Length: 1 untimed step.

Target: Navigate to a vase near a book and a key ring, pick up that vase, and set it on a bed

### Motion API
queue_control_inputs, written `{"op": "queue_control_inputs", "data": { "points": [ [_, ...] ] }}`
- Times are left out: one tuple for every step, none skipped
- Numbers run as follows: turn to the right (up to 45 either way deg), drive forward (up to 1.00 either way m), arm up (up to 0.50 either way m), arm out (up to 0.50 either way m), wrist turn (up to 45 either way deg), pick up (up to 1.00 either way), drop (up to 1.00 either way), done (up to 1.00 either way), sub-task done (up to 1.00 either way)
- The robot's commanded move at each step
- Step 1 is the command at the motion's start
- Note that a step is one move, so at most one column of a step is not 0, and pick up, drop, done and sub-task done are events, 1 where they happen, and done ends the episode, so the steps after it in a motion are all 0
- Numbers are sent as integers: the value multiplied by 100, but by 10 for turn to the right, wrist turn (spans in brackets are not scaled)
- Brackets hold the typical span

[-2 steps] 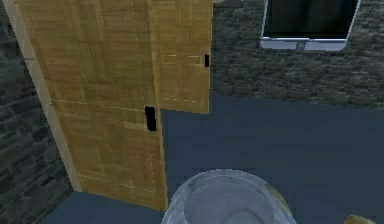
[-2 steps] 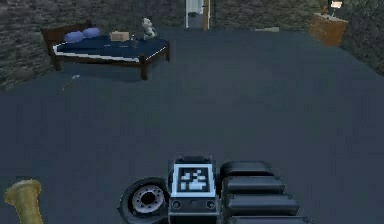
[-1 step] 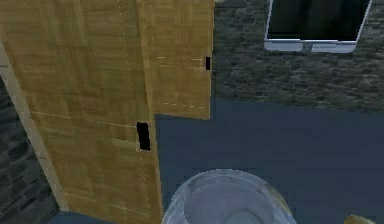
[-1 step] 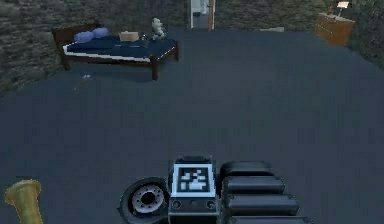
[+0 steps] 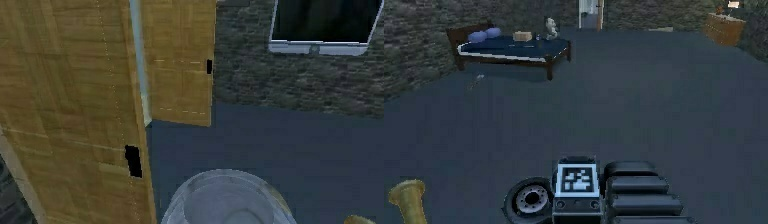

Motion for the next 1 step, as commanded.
{"op": "queue_control_inputs", "data": {
  "points": [
    [270, 0, 0, 0, 0, 0, 0, 0, 0]
  ]
}}
